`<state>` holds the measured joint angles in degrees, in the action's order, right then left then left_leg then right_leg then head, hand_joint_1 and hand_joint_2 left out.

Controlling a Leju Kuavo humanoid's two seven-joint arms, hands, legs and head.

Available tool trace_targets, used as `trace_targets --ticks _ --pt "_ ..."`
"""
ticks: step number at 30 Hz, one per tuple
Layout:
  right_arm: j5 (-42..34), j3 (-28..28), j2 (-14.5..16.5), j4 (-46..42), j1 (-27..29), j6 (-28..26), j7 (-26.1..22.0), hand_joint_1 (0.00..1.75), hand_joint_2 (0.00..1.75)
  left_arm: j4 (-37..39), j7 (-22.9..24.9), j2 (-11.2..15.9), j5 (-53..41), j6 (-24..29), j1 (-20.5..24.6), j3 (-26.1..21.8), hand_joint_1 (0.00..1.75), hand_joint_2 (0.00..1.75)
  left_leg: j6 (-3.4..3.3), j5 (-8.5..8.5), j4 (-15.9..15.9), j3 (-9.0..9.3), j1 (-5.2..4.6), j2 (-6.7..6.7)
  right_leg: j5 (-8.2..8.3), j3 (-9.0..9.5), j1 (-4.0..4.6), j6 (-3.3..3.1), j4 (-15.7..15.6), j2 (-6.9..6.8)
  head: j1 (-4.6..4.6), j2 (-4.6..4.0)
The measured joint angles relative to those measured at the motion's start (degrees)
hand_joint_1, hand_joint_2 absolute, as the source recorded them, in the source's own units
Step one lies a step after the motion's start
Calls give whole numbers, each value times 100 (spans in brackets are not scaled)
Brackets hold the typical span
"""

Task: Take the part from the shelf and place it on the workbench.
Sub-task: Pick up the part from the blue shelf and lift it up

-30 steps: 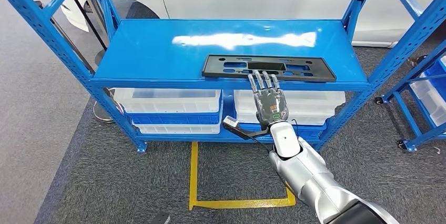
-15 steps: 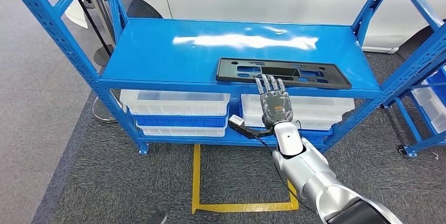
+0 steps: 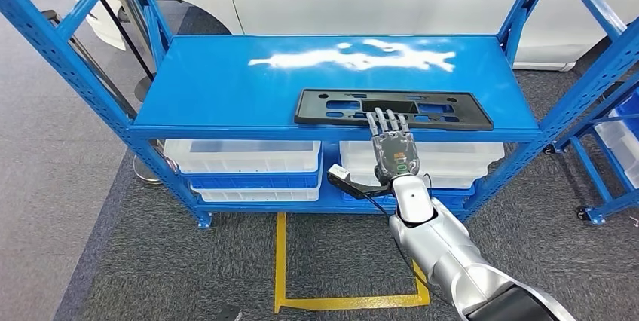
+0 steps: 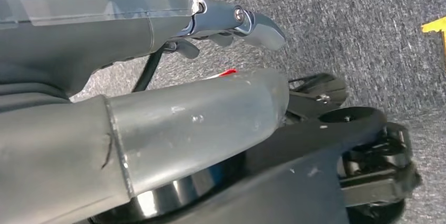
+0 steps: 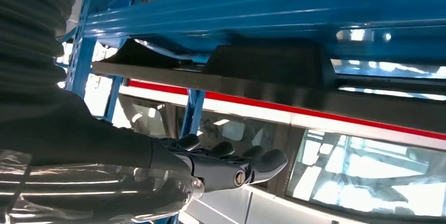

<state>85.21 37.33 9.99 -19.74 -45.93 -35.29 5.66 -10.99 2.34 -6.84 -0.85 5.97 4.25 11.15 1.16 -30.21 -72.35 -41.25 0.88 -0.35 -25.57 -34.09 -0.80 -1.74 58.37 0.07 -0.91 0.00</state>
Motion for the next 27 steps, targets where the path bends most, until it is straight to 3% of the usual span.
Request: trace_targets --ticks 2,3,5,9,10,12,13,14,15,17,19,21,24,25,27 --pt "3 -2 4 3 1 -7 -1 0 175 0 0 8 -11 0 1 0 0 0 6 438 726 311 16 5 -71 53 -5 44 38 7 1 0" --pt "3 -4 6 4 -2 -13 -2 0 175 0 0 11 -19 0 3 0 0 0 -11 553 1056 464 9 3 -106 68 1 75 62 9 1 0" --pt "2 -15 9 5 -4 -23 -8 0 175 0 0 17 -33 0 8 0 0 0 -69 554 1313 588 -18 -2 -136 68 16 140 79 9 2 0" --pt "-2 -51 20 -1 -16 -24 -15 0 175 1 -5 21 -47 0 -5 0 0 0 -222 537 1393 650 -2 -5 -270 2 1 254 243 0 6 0" --pt "-6 -64 21 -1 -24 -19 -13 0 175 0 -8 20 -51 0 -1 0 0 0 -256 532 1410 673 5 -3 -393 -116 -5 274 485 -1 8 0" --pt "-17 -90 19 6 -22 11 -6 0 175 0 -13 21 -57 0 7 0 0 0 -302 507 1411 689 -5 -1 -690 -531 -6 295 1247 -1 10 0" --pt "-21 -101 15 12 -9 29 -1 0 175 0 -14 21 -59 0 6 0 0 0 -314 494 1408 697 -11 -3 -765 -735 -6 299 1571 -2 10 0" --pt "-25 -113 11 19 5 44 7 0 175 1 -15 21 -59 0 1 0 0 0 -321 478 1406 711 -17 -7 -728 -857 -5 295 1713 -2 10 0" --pt "-27 -126 7 24 15 52 13 0 175 1 -15 22 -60 0 -6 0 0 0 -321 460 1403 733 -22 -12 -576 -862 -3 281 1624 -2 10 0" --pt "-32 -154 2 27 16 54 26 0 175 1 -15 22 -62 0 -15 0 0 0 -302 410 1400 799 -30 -21 -102 -578 12 224 891 -1 10 0" --pt "-34 -178 1 28 8 55 34 0 175 2 -16 21 -69 0 -8 -1 0 0 -261 367 1393 838 -50 -23 128 -289 48 173 263 0 9 0" --pt "-41 -192 -2 29 9 56 37 0 175 2 -17 20 -79 -1 -2 -2 0 0 -207 348 1402 845 -62 -22 96 -213 79 144 120 9 6 0" --pt "-57 -205 2 26 9 54 42 0 175 2 -16 26 -85 -1 -3 -2 0 0 -120 243 1315 840 -65 -10 89 -134 28 70 31 21 -2 0" --pt "-61 -208 6 25 4 55 44 0 175 2 -17 28 -86 -2 -1 -2 0 0 -90 129 1104 746 -63 -7 88 -95 7 41 0 17 -8 0" --pt "-64 -209 8 25 5 69 45 0 175 2 -17 30 -86 -2 2 -2 0 0 -34 -178 360 354 -40 -2 65 -53 7 -3 -17 4 -21 0"
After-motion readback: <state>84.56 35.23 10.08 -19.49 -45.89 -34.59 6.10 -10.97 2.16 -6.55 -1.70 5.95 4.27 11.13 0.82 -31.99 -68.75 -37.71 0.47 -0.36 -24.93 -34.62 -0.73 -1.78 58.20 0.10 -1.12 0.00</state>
